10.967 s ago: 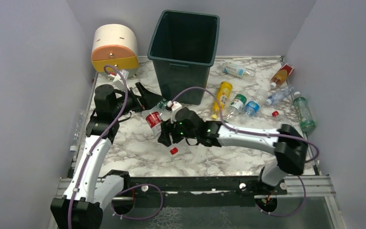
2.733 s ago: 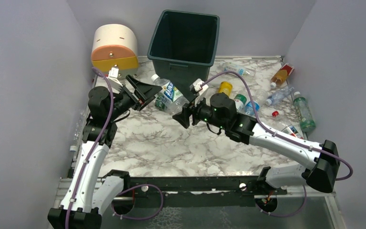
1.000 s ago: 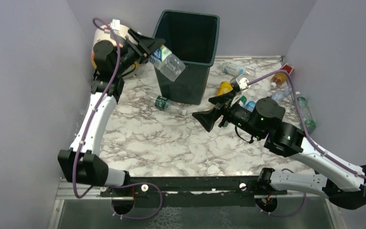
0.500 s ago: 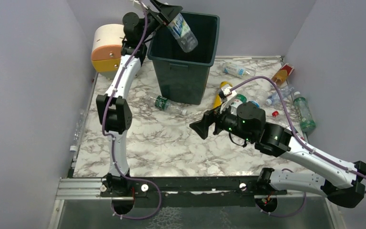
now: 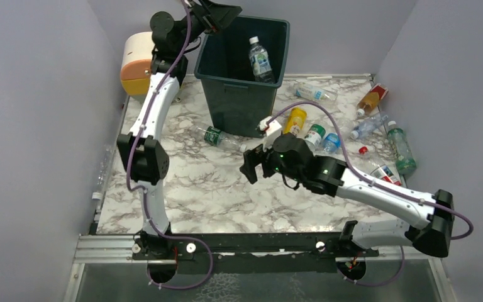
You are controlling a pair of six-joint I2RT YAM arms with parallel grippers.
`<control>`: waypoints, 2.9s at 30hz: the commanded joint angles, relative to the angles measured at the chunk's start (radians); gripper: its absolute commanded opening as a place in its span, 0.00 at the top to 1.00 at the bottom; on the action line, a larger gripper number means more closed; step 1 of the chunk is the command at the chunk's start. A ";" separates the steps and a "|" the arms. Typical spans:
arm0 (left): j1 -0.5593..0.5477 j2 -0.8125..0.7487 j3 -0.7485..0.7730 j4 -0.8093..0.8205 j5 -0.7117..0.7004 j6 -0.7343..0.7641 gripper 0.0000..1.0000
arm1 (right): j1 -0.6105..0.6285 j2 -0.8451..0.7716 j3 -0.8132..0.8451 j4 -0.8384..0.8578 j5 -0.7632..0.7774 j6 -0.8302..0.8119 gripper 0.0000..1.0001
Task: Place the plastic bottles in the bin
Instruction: Place the plastic bottle in the trash bin, then pick up the plastic bottle at the center of the board.
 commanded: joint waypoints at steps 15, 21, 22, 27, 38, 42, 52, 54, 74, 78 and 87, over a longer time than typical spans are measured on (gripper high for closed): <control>0.020 -0.975 -1.075 -0.139 -0.010 0.181 0.01 | -0.196 0.583 0.174 0.367 -0.103 -0.249 0.01; 0.021 -1.097 -1.196 -0.288 -0.030 0.259 0.01 | -0.219 0.746 0.260 0.445 -0.174 -0.325 0.00; 0.022 -1.109 -1.200 -0.307 -0.033 0.266 0.01 | -0.219 0.770 0.272 0.449 -0.178 -0.334 0.00; 0.021 -1.136 -1.205 -0.357 -0.025 0.285 0.01 | -0.219 0.853 0.285 0.479 -0.166 -0.349 0.01; 0.021 -1.139 -1.221 -0.368 -0.013 0.285 0.01 | -0.219 0.903 0.234 0.521 -0.218 -0.332 0.11; 0.022 -1.139 -1.227 -0.367 -0.010 0.282 0.01 | -0.217 0.899 0.235 0.513 -0.236 -0.323 0.22; 0.020 -1.140 -1.232 -0.377 -0.009 0.277 0.01 | -0.216 0.910 0.242 0.487 -0.253 -0.308 0.60; 0.021 -1.138 -1.237 -0.379 -0.010 0.275 0.01 | -0.215 0.900 0.233 0.483 -0.254 -0.306 0.62; 0.021 -1.074 -1.211 -0.520 -0.024 0.235 0.01 | -0.134 0.187 -0.119 0.319 -0.214 -0.214 0.64; 0.021 -1.081 -1.216 -0.513 -0.023 0.207 0.01 | -0.134 0.101 -0.079 0.256 -0.202 -0.211 0.64; 0.021 -1.094 -1.228 -0.520 -0.029 0.163 0.01 | -0.134 0.076 -0.026 0.240 -0.197 -0.197 0.64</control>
